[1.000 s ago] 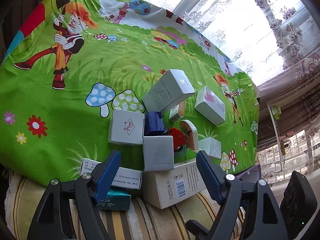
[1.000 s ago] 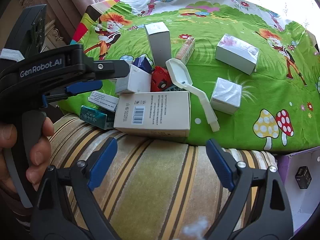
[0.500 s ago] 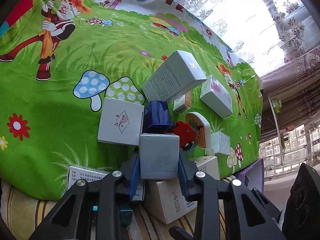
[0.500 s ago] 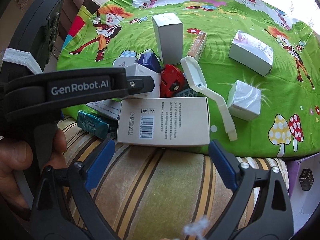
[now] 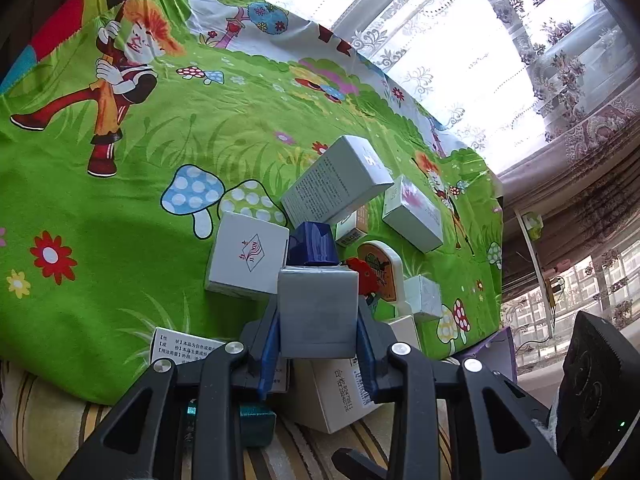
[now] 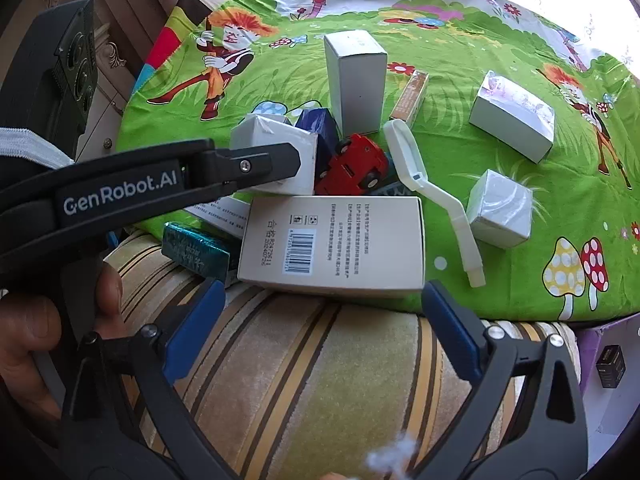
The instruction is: Organize rigid objects
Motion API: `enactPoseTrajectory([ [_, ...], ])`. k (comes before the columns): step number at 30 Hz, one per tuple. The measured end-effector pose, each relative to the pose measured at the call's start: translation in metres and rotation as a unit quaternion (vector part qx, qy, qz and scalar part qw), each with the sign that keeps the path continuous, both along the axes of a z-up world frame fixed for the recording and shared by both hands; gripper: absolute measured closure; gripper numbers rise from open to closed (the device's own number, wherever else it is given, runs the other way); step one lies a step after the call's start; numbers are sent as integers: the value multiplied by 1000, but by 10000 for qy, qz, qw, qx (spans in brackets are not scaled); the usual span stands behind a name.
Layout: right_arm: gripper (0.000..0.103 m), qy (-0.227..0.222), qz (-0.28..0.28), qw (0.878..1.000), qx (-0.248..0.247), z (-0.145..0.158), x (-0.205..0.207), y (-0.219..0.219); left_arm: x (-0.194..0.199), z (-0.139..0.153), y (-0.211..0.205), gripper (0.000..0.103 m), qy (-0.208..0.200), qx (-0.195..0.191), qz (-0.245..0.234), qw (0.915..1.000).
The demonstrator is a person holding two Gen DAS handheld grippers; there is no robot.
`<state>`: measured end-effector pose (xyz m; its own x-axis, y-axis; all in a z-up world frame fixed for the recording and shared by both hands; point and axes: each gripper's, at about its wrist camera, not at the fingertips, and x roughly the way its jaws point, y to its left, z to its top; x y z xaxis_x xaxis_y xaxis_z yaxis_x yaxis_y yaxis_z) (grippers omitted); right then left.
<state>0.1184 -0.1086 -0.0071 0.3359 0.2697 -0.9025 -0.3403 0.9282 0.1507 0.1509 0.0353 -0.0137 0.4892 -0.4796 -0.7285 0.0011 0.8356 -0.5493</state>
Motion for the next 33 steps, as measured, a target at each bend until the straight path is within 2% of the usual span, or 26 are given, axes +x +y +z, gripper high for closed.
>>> enactPoseTrajectory([
  [10,1,87,-46,9996,-269,-8,9,10,-12,7,8,68,-302,108,280,9991],
  [20,3,182,-124,9994,-249,-16,17,11,-24,11,6,68,-486,190,372,9979],
  [33,3,-306,-395,9987,106,11,-11,-28,-46,35,-23,68,-824,535,322,9946],
])
